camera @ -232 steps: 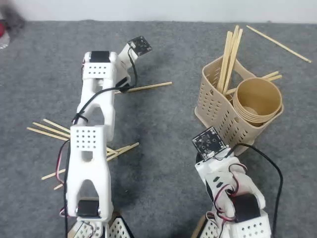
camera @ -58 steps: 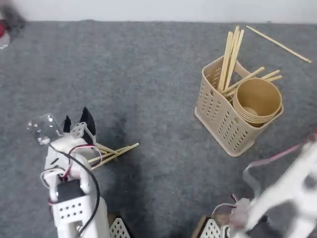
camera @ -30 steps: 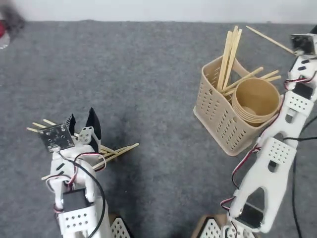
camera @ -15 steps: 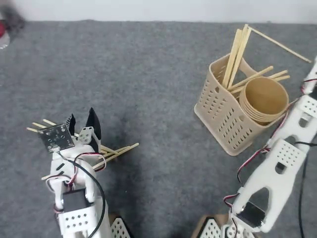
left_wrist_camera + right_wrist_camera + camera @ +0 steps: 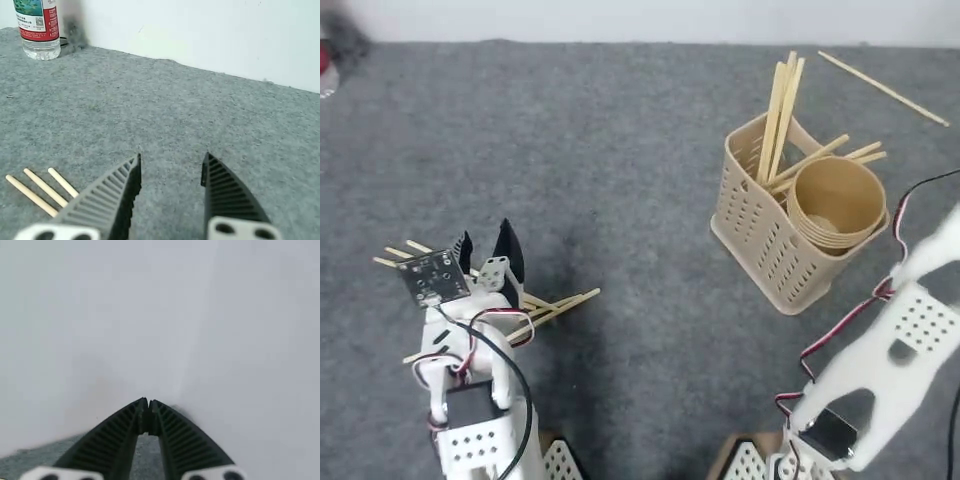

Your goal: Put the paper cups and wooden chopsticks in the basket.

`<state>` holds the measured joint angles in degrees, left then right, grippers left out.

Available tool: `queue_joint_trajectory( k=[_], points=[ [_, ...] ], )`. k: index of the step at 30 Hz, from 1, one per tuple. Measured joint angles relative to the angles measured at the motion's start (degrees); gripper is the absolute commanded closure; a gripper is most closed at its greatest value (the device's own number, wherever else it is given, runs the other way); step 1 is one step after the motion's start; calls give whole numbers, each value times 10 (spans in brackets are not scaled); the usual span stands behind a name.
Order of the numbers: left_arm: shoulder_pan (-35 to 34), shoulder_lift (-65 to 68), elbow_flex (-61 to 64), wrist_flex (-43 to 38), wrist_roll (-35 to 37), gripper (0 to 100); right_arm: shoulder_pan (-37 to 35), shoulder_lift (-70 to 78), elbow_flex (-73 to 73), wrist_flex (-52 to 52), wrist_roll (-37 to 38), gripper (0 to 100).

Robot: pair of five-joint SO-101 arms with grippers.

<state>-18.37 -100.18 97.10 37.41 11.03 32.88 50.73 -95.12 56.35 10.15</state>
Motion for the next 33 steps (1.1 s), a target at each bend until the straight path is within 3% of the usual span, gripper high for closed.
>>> queue_joint_trajectory(
  k=[14, 23, 33],
  points=[
    [0, 0, 0, 11, 0, 809, -44, -258, -1, 435, 0, 991],
    [0, 0, 0, 11, -1, 809, -54, -443, 117, 443, 0, 992],
    [0, 0, 0, 11, -1, 809, -211, -831, 585, 443, -3, 991]
  ],
)
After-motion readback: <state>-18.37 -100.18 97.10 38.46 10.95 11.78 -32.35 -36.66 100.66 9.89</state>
